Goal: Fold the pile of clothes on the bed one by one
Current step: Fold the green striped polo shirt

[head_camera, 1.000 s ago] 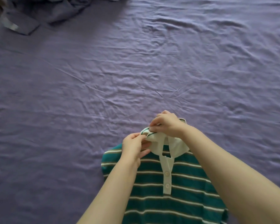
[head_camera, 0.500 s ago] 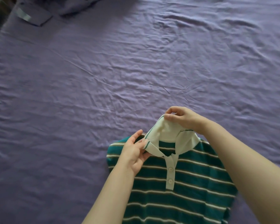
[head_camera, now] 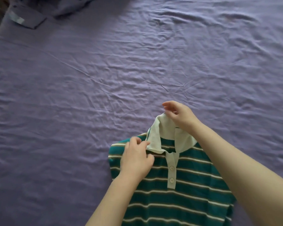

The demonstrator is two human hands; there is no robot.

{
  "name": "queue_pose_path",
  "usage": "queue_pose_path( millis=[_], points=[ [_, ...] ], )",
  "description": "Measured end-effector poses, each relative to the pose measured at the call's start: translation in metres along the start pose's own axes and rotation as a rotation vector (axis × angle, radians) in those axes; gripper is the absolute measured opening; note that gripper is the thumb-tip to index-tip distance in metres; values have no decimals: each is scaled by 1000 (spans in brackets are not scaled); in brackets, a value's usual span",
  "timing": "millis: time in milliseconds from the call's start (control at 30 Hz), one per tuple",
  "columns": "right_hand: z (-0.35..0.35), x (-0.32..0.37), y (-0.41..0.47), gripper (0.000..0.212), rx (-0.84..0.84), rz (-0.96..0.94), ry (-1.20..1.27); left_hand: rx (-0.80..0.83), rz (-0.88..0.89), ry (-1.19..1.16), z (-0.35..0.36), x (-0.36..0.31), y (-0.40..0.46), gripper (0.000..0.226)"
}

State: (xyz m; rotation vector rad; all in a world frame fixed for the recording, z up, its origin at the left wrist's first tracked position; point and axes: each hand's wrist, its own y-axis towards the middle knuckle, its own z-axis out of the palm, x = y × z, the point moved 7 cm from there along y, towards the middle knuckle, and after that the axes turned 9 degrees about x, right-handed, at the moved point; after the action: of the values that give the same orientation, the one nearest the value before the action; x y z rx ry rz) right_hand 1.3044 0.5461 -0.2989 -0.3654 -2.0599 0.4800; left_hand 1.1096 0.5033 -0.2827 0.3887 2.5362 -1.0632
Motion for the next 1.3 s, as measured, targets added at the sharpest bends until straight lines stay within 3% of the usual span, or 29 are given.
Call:
queue_pose_path(
  millis=[100, 167, 333, 467, 567, 667, 767, 967, 1067, 1133, 1200, 1300],
  points=[
    [-27, 1, -30, 27, -341, -62, -249, -251, 74, -8, -25, -27, 13, 34],
    [-36, -9, -48, 26, -414, -22, -269, -265, 124, -13, -32, -46, 35, 33],
    [-6, -36, -59, 32, -47, 69, -460, -13, 104, 256, -16, -73, 84, 42],
    [-19, -47, -78, 22, -151, 26, -323, 98, 120, 206, -6, -64, 86, 53],
    [-33, -59, -93, 13, -225, 55, -238, 79, 169, 123, -6, -54, 76, 50],
    [-33, -67, -102, 10, -169, 54, -181, 14, 147, 31, -15, -44, 66, 48],
    [-38, -69, -116, 13, -196, 21, -139, -101, 205, 153, -25, -40, 56, 64],
    [-37, -93, -133, 9, -288, 172, -18, -56, 184, 271, -19, -37, 51, 52],
    [-32, -94, -117, 38, -297, 309, -61, -118, 252, 386, -12, -54, 52, 50],
    [-29, -94, -106, 46, -273, 384, -157, -155, 324, 453, -4, -68, 53, 53],
    [-30, -93, -98, 36, -294, 399, -193, -173, 381, 516, 4, -82, 53, 58],
    [-32, -84, -87, 23, -341, 259, -185, -234, 479, 576, 8, -100, 52, 63]
  ],
)
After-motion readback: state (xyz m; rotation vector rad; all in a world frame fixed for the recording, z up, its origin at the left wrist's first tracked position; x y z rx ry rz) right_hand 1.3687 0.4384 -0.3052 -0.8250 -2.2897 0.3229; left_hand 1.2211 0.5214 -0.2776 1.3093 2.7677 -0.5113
